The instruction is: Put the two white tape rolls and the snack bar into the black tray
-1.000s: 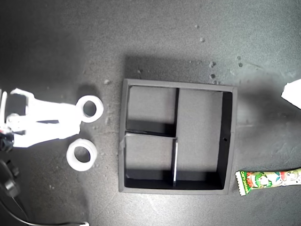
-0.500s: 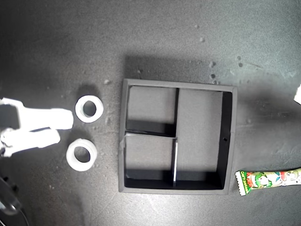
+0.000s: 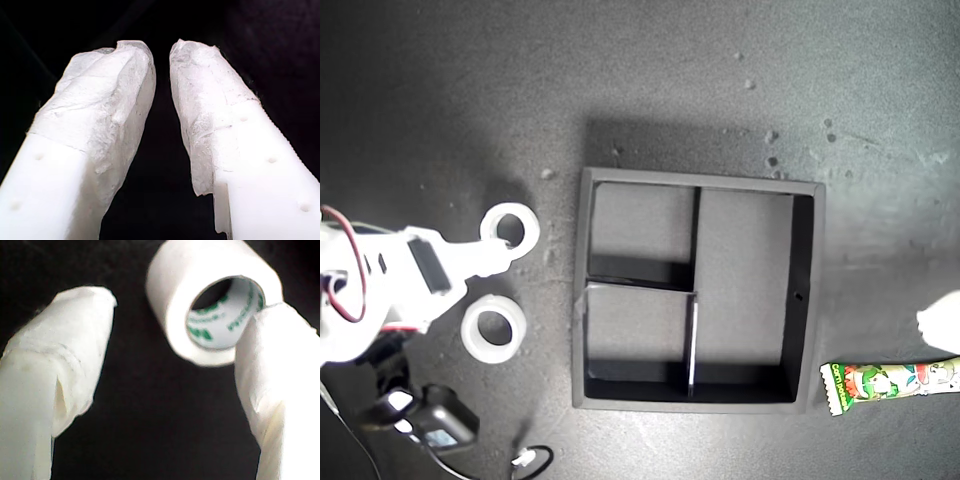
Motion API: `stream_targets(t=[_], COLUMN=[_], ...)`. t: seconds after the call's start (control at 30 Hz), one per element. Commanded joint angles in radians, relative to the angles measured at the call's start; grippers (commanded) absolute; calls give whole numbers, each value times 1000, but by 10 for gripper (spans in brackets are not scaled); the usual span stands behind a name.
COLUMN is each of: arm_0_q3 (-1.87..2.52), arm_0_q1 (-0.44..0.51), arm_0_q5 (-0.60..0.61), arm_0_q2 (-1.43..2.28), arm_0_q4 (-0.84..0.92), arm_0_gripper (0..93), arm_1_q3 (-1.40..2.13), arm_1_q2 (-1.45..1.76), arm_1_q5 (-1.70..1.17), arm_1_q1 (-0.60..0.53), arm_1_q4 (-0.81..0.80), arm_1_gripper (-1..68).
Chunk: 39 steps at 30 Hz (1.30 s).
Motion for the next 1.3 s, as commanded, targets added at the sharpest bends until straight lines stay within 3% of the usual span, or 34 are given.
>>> stream_targets(t=[0.0,0.17,0.73,0.8,0.93,1.03,1.13,1.27], arm_0_q3=[-6,-11,-12,14,101,83,32,20], arm_0_q1=[-11,-23,-100,-132,-196,-209,-193,-193], arm_0_q5=[17,9,-11,-25,-23,-11,-15,-23], arm_0_q2=[-17,-104,-270,-275,-282,-348,-422,-434], arm_0_q4=[-38,-69,-118,-167,-319,-341,-319,-318], arm_0_gripper=[190,188,186,158,126,139,145,66], arm_1_q3=[58,89,279,316,422,465,465,474], arm_1_q2=[-5,-8,-9,-9,-9,-9,-11,-41], arm_1_q5=[146,229,436,506,635,701,739,795], arm_1_q1=[-71,-155,-282,-327,-394,-433,-468,-509], arm_1_q4=[-21,-51,-179,-201,-331,-388,-400,-420], arm_1_gripper=[23,10,0,34,220,326,350,367])
